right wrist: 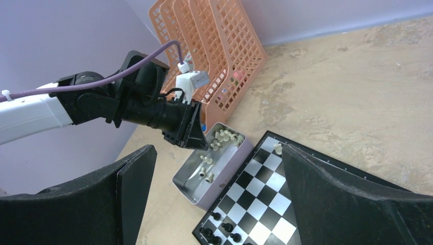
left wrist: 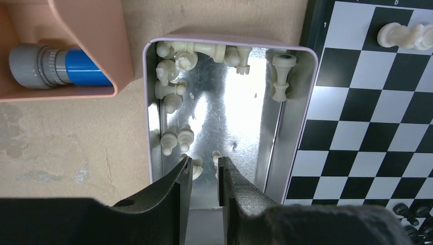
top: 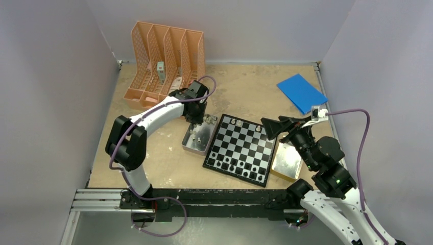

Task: Set up the chess pieces on the board
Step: Pick up the chess piece from the storage box.

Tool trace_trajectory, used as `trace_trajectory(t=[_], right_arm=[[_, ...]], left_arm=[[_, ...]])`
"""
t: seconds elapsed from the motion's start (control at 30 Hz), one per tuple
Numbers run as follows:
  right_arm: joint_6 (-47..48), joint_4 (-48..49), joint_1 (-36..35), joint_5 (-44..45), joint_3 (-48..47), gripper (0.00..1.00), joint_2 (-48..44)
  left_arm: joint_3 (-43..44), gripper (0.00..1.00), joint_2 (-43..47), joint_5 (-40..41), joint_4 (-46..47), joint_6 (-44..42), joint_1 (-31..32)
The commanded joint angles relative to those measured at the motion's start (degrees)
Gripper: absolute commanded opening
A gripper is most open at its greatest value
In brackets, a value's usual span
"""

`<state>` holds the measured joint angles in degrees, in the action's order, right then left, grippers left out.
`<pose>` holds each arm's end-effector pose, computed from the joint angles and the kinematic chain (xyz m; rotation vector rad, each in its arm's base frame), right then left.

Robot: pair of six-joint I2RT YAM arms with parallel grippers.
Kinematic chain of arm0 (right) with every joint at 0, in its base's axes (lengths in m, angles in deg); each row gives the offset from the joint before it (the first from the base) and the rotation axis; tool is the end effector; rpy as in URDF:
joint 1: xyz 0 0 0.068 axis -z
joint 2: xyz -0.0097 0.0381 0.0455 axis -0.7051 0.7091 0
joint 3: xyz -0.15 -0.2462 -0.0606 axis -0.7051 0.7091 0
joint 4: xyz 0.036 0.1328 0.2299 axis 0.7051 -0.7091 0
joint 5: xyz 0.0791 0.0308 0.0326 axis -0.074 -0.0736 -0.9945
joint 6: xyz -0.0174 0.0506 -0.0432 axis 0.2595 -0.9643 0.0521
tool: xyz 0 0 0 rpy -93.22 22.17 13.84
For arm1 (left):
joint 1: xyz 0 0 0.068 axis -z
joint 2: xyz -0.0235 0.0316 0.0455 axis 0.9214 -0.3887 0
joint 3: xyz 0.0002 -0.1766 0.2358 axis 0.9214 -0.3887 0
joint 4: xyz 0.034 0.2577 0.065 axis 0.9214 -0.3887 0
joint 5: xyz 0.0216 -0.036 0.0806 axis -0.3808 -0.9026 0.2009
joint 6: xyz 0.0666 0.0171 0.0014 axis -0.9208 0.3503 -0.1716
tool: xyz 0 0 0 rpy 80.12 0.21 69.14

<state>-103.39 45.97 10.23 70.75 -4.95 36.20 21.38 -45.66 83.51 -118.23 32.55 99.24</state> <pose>0.0936 0.0519 0.3842 0.1051 1.4666 0.8000 0.3294 -0.2025 0.2343 0.2423 2.6918 -0.2019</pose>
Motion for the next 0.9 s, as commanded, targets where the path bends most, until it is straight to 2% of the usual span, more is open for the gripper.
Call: trace_trajectory(t=[0.0, 0.87], right_arm=[[1.01, 3.17, -0.28, -1.18, -0.3, 0.95, 0.02], [1.12, 3.15, -0.28, -1.43, -0.41, 0.95, -0.51]], left_arm=[[-0.39, 0.25, -0.55, -0.07, 2.85, 0.3, -0.71], [-2.71, 0.25, -5.52, 1.58, 3.38, 0.72, -1.75]])
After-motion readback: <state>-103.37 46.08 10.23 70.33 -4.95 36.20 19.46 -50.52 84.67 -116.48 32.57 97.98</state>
